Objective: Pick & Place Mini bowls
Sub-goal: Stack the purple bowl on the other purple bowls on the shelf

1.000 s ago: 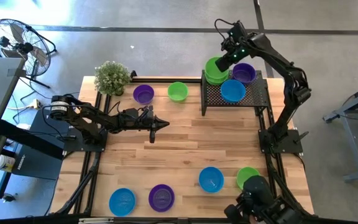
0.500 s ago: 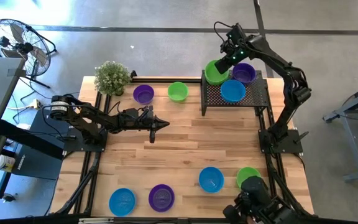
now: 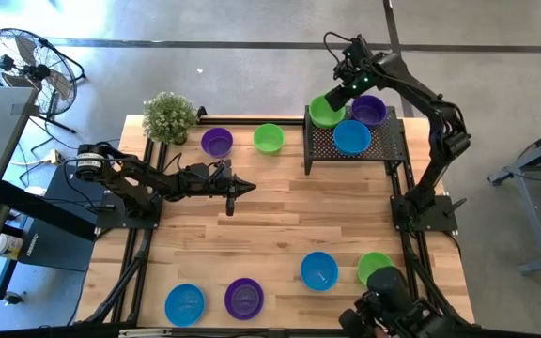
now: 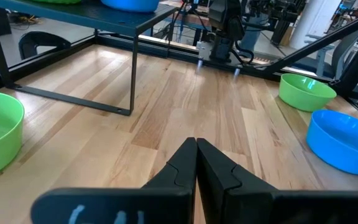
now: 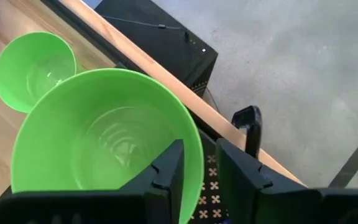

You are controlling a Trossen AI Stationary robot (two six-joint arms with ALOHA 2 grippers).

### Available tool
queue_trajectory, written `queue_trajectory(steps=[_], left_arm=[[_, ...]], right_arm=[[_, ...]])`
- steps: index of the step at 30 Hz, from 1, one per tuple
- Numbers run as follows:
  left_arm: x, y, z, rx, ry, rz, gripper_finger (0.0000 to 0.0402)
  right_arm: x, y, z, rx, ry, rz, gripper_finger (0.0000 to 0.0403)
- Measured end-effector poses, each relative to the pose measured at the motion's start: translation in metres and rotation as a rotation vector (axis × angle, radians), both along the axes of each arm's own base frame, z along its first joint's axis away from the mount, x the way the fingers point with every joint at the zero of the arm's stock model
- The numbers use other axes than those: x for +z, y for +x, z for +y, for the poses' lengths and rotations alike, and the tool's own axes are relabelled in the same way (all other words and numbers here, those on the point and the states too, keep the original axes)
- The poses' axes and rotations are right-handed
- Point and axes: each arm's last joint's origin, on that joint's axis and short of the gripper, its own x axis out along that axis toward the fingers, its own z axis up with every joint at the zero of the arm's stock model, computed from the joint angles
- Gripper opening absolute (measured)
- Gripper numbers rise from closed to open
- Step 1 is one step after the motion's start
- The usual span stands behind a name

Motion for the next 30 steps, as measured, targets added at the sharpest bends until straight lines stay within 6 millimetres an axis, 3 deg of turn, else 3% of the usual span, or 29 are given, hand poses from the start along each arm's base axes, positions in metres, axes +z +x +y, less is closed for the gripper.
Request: queue_trajectory(steps=[5, 9, 13, 20, 30], left_arm=[[0.0, 0.0, 0.0, 0.0, 0.0, 0.0, 0.0002], [0.0, 0.0, 0.0, 0.0, 0.0, 0.0, 0.0002], [0.0, 0.0, 0.0, 0.0, 0.0, 0.0, 0.0002], [0.0, 0.0, 0.0, -0.001, 0.0, 0.0, 0.0002], [0.0, 0.0, 0.0, -0.001, 0.002, 0.0, 0.0002]], right_arm=[[0.015, -0.003, 0.009, 0.036, -0.06, -0.014, 0.0046], [0.034, 0.002, 0.028, 0.111, -0.139, -0.04, 0.0007], [0.041, 0.015, 0.052, 0.186, -0.237, -0.102, 0.001], [0.023, 0.024, 0.102, 0.294, -0.415, -0.294, 0.0004], [-0.009, 0.005, 0.187, 0.463, -0.594, -0.607, 0.0002]])
